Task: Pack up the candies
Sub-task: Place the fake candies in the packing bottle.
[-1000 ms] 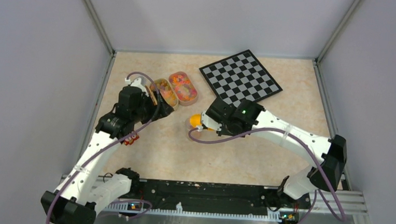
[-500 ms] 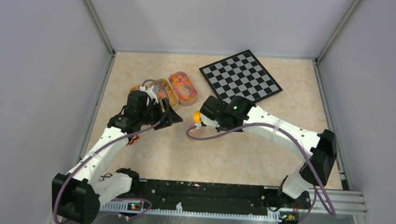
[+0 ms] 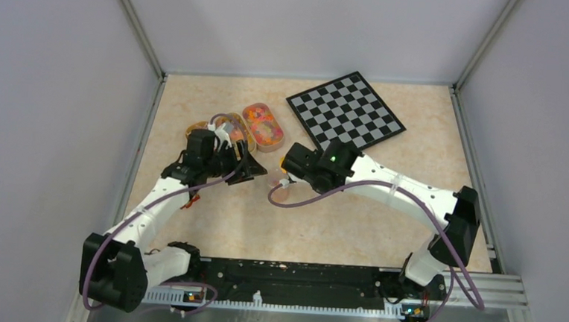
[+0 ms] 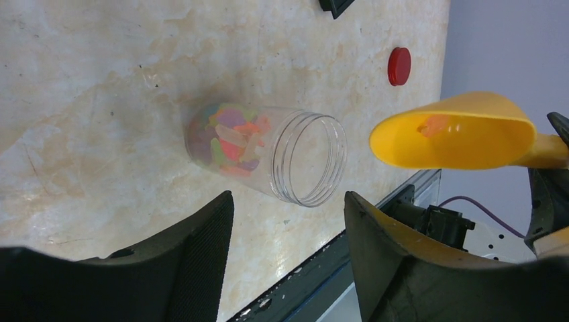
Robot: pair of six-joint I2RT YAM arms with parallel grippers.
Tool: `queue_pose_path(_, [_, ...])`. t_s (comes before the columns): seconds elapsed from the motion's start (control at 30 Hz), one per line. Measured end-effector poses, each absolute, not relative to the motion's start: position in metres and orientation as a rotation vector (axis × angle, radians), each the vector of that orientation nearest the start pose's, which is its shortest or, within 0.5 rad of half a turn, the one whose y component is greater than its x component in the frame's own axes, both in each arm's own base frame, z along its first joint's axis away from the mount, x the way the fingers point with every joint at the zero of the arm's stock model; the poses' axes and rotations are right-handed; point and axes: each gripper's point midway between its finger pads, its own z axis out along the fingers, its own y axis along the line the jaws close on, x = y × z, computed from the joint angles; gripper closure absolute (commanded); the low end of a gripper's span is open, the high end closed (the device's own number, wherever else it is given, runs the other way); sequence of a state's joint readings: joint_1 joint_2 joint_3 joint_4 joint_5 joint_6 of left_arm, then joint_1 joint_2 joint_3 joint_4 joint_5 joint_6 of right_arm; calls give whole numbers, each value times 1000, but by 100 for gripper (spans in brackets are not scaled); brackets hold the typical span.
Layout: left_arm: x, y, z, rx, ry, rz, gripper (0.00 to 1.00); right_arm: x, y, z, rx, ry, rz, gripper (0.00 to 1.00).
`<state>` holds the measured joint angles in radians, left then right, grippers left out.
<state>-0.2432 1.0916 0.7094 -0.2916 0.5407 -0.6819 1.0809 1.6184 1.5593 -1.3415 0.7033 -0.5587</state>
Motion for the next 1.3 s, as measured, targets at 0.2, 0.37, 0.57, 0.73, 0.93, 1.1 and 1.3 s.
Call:
queue_pose_path(0.2, [260, -183, 153, -194, 2356, -1112, 35, 242, 192, 231, -1911, 1821, -924, 100])
queue_pose_path(0.37, [262, -184, 151, -190, 2350, -1121, 36, 245, 196, 226, -1939, 1798, -985, 100])
queue_pose_path(0.57, [262, -183, 150, -192, 2348, -1121, 36, 248, 202, 223, -1966, 1753, -1056, 100])
queue_pose_path(0.73, [263, -182, 150, -195, 2348, -1118, 37, 251, 203, 230, -1954, 1724, -1090, 100])
queue_pose_path(0.93, [263, -182, 146, -199, 2361, -1116, 37, 256, 204, 237, -1944, 1688, -1128, 100])
queue_pose_path(1.1, [264, -181, 144, -203, 2367, -1115, 37, 257, 208, 242, -1942, 1646, -1160, 100])
queue_pose_path(1.3, [264, -180, 144, -209, 2366, -1114, 35, 257, 209, 245, -1949, 1620, -1182, 100])
